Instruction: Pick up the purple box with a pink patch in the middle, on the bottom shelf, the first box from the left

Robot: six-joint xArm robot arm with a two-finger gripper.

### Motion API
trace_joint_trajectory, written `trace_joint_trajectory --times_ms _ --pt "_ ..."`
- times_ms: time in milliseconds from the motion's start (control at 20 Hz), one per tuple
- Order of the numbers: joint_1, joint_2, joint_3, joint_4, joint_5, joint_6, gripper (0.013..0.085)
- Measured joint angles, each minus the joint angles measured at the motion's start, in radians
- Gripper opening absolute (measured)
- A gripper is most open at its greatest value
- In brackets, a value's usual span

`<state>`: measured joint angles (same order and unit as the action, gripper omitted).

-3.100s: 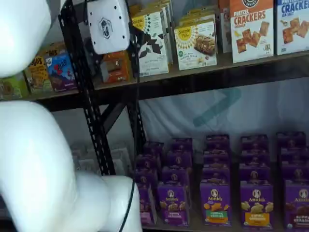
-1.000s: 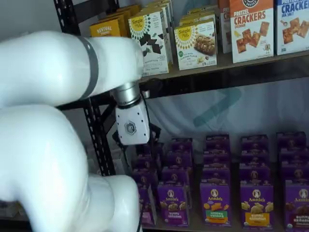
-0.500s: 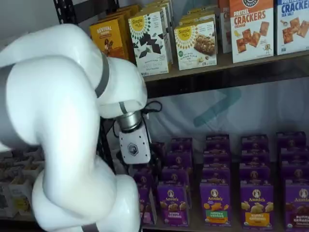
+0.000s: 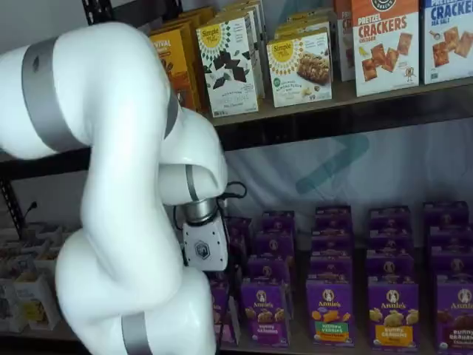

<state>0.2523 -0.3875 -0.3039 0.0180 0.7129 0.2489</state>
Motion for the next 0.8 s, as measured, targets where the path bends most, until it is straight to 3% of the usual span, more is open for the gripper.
trace_joint_trajectory --times_ms 500,800 --pt "0.06 0.264 -0.077 -0.049 -0.201 0.097 0.085" --pt "0.072 0.413 -0.16 -0.016 -0.269 0.081 0.085"
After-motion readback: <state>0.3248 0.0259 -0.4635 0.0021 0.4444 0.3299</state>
